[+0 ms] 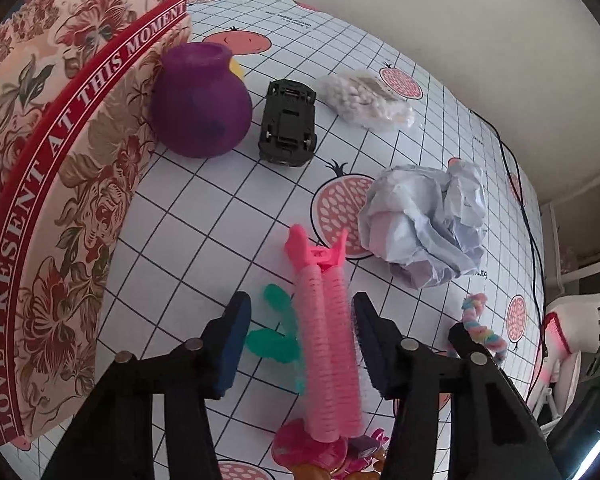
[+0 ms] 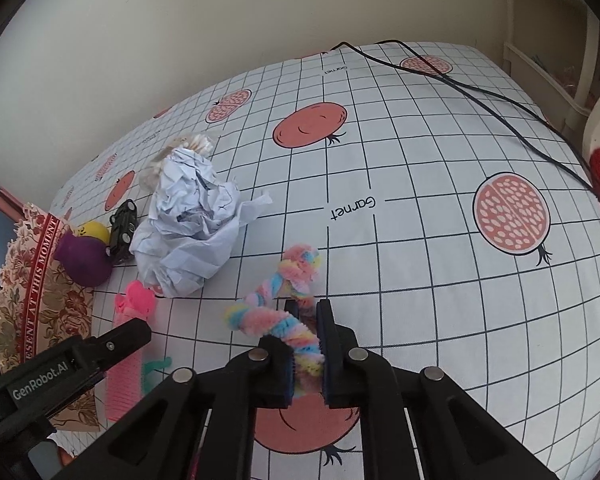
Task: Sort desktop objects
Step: 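Grasp the rainbow pipe-cleaner with the right tool while the left tool grasps the pink hair roller, then lift the pink roller and pipe-cleaner and carry both over the gift box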
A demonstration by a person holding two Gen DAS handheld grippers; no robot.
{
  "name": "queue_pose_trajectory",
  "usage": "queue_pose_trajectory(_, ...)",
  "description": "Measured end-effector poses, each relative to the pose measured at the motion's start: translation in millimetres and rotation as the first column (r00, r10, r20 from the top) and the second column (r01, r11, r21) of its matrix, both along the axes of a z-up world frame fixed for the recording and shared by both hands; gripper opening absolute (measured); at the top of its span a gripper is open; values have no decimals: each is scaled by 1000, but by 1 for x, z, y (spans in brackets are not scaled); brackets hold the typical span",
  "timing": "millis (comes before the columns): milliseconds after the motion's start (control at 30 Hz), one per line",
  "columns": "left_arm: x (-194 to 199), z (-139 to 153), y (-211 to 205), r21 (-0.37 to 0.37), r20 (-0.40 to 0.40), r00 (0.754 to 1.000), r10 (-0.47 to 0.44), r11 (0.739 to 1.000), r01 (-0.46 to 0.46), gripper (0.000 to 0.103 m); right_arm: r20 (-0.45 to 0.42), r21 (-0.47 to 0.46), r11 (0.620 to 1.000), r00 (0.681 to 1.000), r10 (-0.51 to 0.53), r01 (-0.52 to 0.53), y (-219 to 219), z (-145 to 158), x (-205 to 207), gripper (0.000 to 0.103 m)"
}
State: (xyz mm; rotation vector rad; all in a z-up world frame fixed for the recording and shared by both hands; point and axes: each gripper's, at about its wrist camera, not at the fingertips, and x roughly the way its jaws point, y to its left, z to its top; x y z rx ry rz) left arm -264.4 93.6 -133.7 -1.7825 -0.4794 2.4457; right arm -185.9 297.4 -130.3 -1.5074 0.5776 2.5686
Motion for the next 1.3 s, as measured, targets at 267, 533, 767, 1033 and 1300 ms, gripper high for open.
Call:
queue_pose_trajectory(267, 4, 11, -11, 41, -33, 999, -2, 999, 3, 47, -28, -8, 1000, 1000, -1, 1, 3, 13, 2, 10)
queue_pose_trajectory(533, 8, 21, -5, 65, -64, 998, -8, 998, 12, 42, -58, -21, 1000, 998, -9, 7, 10, 26, 4, 10)
queue_pose_trajectory(767, 5, 20, -7, 101, -59, 998, 5, 995, 1, 42, -70, -32, 999, 998, -2, 0, 11, 32, 5, 10)
queue_pose_trajectory(1033, 2, 15, -9, 71, -43, 999, 26, 997, -23, 47, -51, -50, 999, 999, -6, 3, 14, 24, 3, 10)
queue_pose_trajectory(1300, 0, 22, 12, -28, -96, 994, -60, 998, 57, 56, -58, -72, 997, 998, -26, 22, 25, 26, 6, 10)
